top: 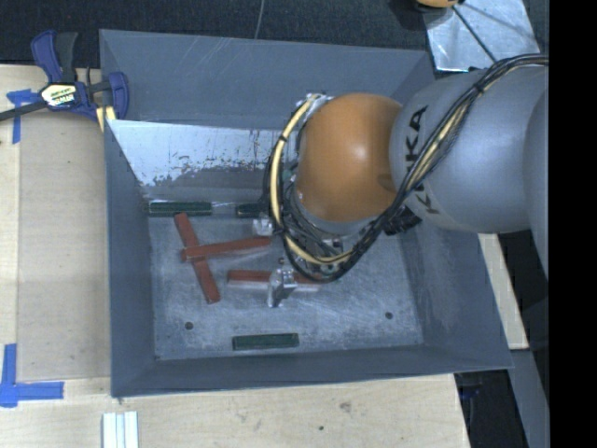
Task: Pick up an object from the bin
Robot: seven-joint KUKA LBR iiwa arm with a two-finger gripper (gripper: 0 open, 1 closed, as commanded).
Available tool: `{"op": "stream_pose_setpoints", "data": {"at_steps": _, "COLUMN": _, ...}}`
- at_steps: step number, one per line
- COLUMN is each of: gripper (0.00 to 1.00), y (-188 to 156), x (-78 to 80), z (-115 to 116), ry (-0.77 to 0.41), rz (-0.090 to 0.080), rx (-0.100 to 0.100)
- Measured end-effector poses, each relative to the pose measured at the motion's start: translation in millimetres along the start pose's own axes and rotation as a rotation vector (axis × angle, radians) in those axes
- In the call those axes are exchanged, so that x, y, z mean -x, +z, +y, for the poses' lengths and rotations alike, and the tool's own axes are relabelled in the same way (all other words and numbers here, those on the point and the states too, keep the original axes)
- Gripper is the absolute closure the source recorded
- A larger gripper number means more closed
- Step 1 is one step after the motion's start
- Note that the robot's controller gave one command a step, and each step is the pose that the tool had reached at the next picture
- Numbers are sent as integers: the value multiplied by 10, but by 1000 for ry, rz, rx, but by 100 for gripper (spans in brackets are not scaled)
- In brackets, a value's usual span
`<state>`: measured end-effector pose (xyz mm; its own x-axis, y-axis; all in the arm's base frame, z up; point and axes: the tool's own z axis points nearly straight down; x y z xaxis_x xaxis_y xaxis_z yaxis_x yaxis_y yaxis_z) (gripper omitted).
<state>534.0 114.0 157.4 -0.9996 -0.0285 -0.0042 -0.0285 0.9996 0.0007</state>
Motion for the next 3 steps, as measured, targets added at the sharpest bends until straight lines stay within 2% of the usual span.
{"op": "stream_pose_setpoints", "data": {"at_steps": 1, "gripper": 0, "y": 200, "x": 611, "z": 315, "ry": 170, "rz": -1, "rx": -1}}
{"op": "stream_pose_setpoints", "data": {"at_steps": 2, "gripper": 0, "y": 450, "x": 322, "z": 134, "ry": 114, "rz": 1, "rx": 1}}
{"op": "stream_pose_setpoints", "data": {"at_steps": 3, "gripper": 0, "y": 816, "x": 397, "z": 30, "ry": 211, "rz": 1, "rx": -2}}
